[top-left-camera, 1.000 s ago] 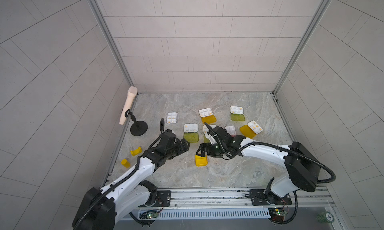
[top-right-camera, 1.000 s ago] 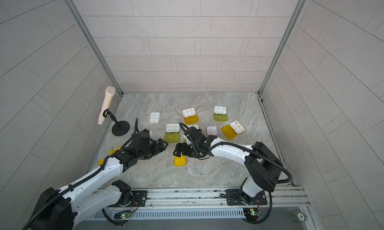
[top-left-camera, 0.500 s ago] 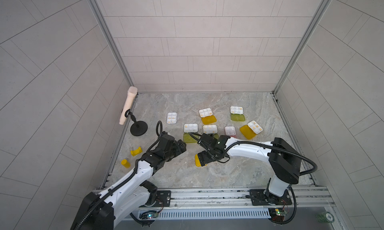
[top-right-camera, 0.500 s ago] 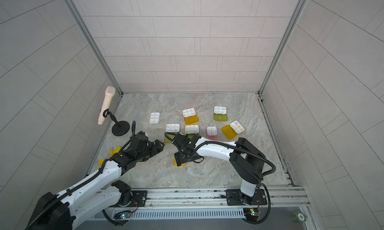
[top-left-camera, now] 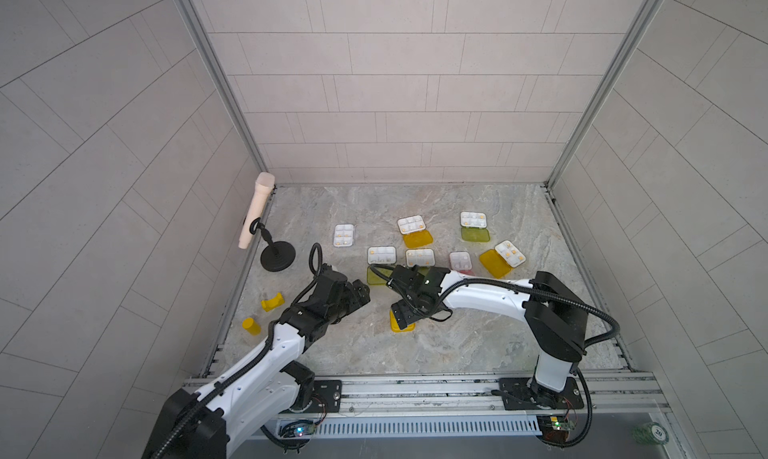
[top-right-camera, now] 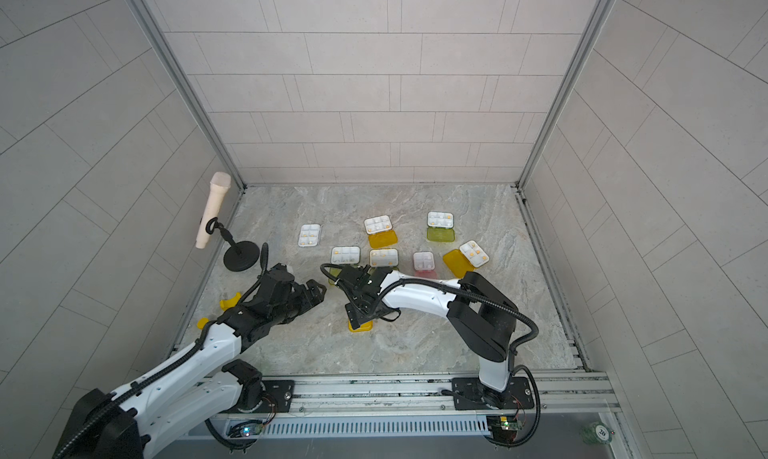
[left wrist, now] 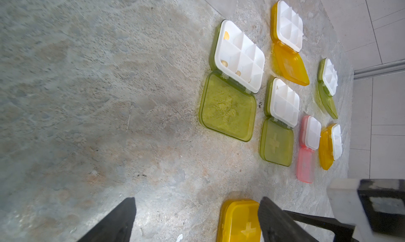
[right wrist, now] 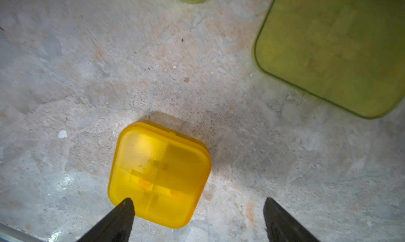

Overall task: Close pillboxes
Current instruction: Close the lid on the pillbox.

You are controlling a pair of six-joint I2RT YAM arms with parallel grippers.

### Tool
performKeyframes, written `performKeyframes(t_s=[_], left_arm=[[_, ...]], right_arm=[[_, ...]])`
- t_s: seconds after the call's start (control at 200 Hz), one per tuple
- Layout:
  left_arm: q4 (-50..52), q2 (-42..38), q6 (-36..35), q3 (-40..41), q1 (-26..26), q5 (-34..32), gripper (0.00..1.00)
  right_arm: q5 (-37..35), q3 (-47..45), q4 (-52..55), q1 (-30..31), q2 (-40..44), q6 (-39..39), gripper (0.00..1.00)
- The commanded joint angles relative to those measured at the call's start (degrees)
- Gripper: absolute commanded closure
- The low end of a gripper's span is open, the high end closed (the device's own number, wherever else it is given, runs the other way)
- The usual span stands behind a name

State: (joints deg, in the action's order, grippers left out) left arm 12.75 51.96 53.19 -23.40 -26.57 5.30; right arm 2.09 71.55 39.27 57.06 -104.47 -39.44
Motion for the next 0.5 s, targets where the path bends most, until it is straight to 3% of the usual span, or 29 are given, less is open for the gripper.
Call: performKeyframes(t_s=[0.0, 0.495], left_arm=[[-0.01, -0.12, 0.78, 0.81, 0.45, -0.82, 0.08], [0.58, -0.9, 0.47, 0.72, 1.25, 0.09, 0.08]], right_arm=[[-4.01, -0.86, 1.98, 0.42, -0.75, -0.48, 0.07], [-3.67, -1.1, 2.2, 0.94, -0.75, -1.09, 0.07]])
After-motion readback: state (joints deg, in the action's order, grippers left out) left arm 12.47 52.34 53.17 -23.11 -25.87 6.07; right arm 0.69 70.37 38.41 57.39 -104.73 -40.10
